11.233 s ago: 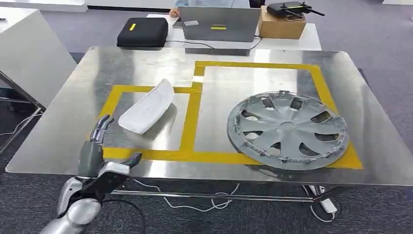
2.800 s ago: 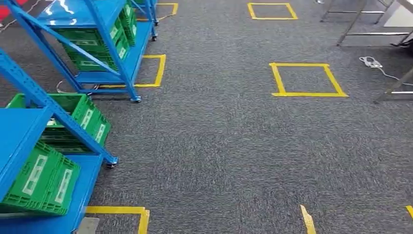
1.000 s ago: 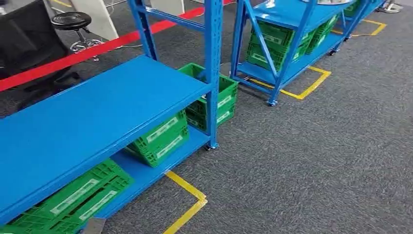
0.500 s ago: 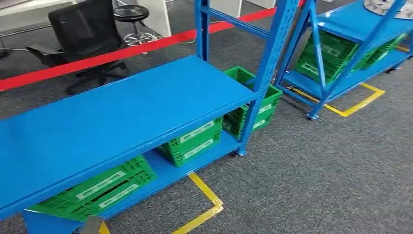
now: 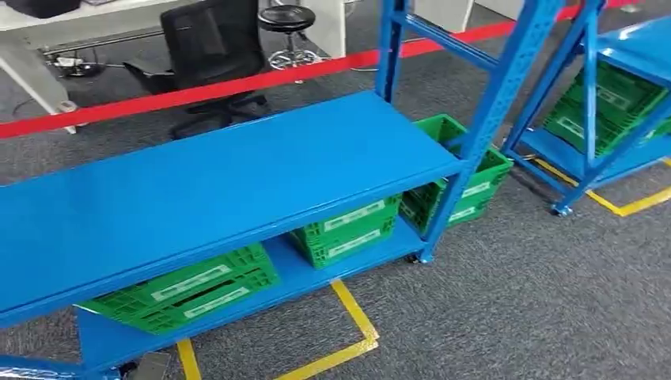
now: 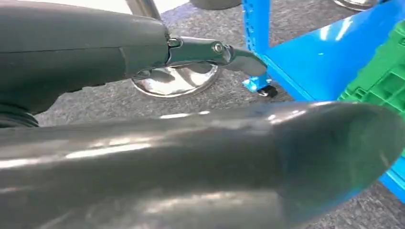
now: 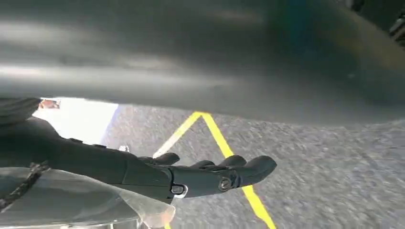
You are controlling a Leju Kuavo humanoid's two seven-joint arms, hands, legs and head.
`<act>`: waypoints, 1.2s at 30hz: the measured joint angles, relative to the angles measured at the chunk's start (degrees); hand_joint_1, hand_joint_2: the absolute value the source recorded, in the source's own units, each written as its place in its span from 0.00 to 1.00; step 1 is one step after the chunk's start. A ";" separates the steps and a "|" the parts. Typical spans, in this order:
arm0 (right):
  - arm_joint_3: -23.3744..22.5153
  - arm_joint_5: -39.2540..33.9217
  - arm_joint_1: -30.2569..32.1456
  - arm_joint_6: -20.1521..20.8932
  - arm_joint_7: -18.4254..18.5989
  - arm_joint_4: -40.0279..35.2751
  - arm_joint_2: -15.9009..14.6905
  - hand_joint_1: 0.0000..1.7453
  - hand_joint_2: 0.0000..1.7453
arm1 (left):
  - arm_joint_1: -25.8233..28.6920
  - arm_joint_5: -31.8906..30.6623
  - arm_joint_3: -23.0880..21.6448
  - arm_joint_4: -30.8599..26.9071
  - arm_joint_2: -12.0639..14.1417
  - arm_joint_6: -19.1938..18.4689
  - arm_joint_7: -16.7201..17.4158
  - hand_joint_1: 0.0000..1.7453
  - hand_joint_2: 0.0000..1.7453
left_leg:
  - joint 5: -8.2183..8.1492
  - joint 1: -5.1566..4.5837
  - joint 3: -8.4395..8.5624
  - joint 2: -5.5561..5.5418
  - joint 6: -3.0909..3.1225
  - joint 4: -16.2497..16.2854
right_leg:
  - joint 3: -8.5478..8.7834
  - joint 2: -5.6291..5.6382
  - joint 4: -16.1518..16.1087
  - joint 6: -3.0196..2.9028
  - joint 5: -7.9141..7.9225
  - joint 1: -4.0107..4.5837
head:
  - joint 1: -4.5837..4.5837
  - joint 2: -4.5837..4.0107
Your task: Take the parts from the cabinet and place them on the table.
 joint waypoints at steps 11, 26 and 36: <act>-0.02 0.02 0.15 -0.15 -0.28 0.00 -0.11 0.00 0.00 | 0.16 -0.31 0.04 0.07 -0.37 0.09 -0.17 0.00 0.00 | 0.68 1.25 0.06 -8.03 1.25 -1.86 | -9.32 5.68 16.44 2.60 -5.16 -1.08 | 0.11 0.00; 0.00 0.07 0.31 -0.26 -0.37 0.00 -0.26 0.00 0.00 | 0.17 -0.57 0.07 0.11 -0.33 0.15 -0.20 0.00 0.00 | -7.13 1.59 -8.21 -6.02 -2.04 16.43 | -2.55 2.73 1.35 -0.25 1.64 -1.24 | -0.57 0.00; 0.00 0.09 -0.49 -0.28 -0.35 0.04 -0.26 0.00 0.00 | 0.47 -0.50 0.09 0.13 -0.39 0.11 -0.37 0.00 0.00 | 0.18 0.89 0.26 -4.09 0.88 -1.77 | -2.31 1.55 2.15 1.70 -0.31 -0.59 | -0.27 0.00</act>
